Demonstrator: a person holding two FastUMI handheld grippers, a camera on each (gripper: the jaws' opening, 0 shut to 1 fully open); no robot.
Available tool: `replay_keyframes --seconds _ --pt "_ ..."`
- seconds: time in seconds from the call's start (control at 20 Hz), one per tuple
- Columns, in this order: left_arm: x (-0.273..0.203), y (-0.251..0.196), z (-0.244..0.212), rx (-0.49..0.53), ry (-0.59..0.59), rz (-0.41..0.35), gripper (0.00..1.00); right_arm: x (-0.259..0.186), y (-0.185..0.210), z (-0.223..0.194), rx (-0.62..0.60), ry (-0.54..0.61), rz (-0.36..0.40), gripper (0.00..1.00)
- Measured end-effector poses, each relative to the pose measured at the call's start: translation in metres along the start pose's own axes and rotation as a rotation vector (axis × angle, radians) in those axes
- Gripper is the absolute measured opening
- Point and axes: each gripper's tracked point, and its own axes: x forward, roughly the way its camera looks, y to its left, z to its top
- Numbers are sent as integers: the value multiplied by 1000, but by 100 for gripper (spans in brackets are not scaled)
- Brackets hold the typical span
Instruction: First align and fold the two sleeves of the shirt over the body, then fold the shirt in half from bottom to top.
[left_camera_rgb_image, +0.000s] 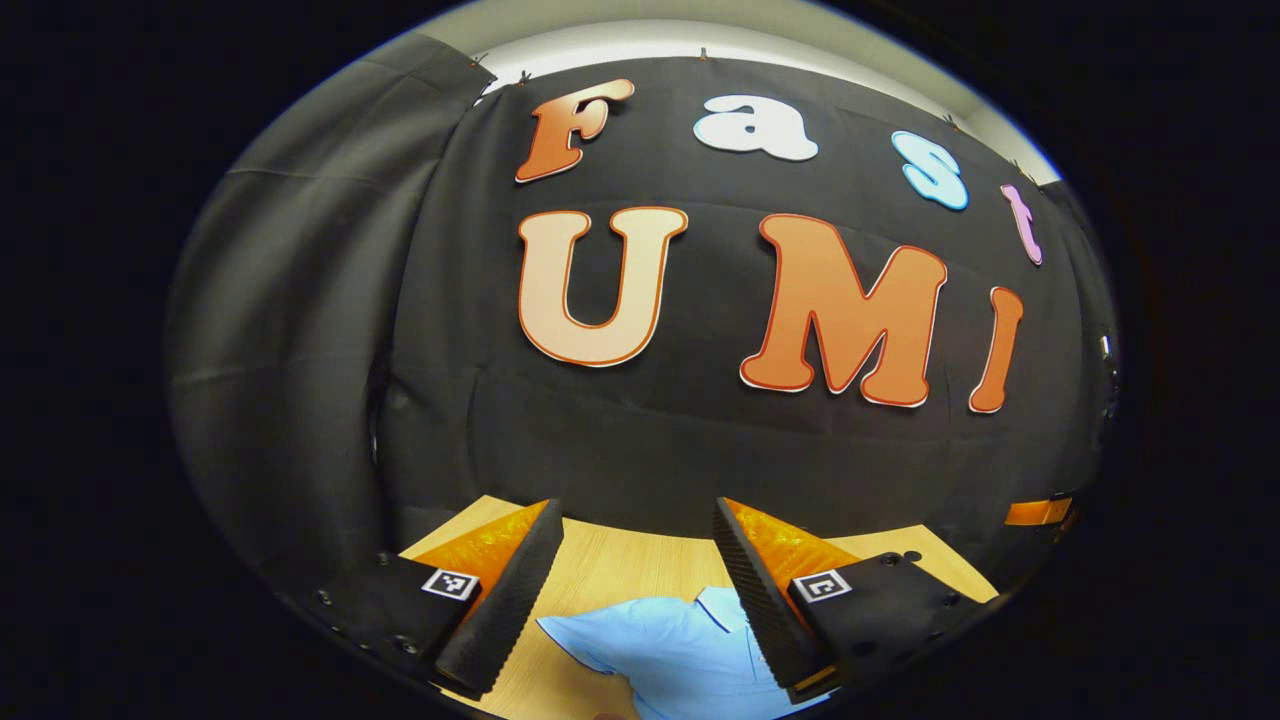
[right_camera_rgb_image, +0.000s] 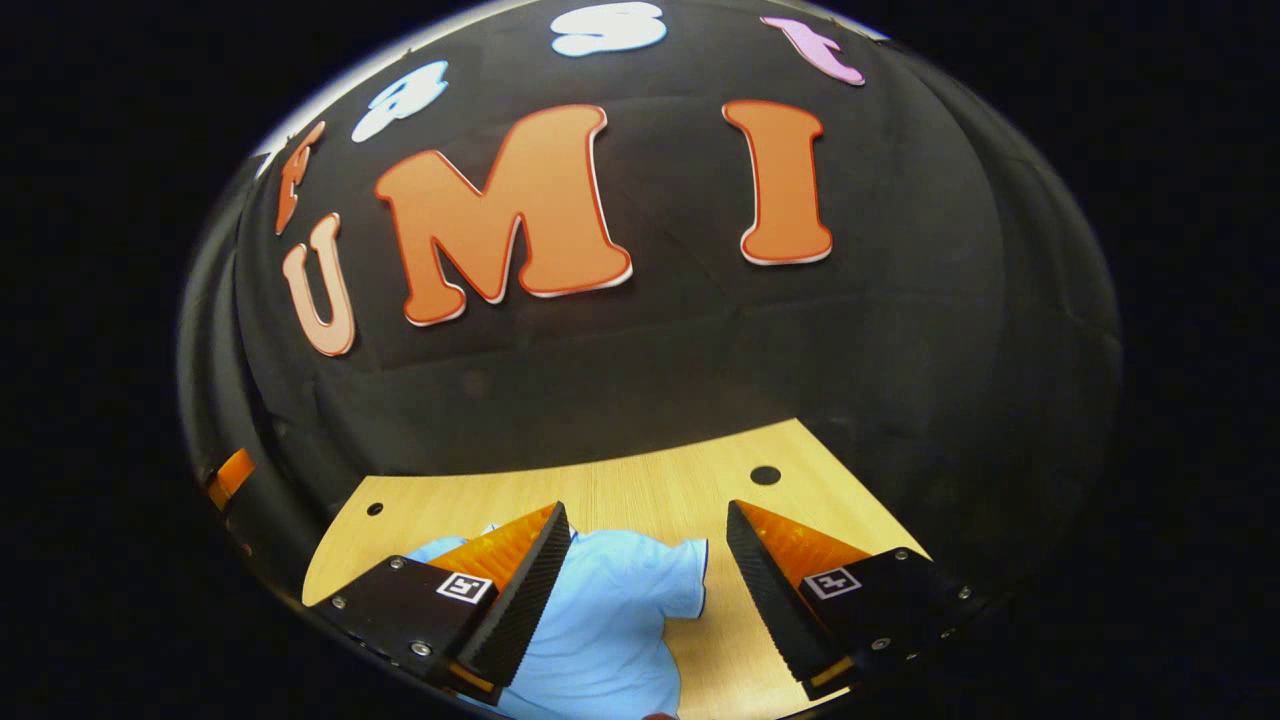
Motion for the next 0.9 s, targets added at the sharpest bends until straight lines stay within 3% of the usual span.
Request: replay_keyframes --seconds 0.2,0.45,0.9 --pt "14 5 2 31 10 -20 98 30 -11 -41 60 210 -16 98" --pt "23 17 -3 36 18 -21 98 76 -35 -81 11 409 -84 98" --pt "31 39 -8 74 28 25 98 151 -56 -155 -36 746 -96 98"
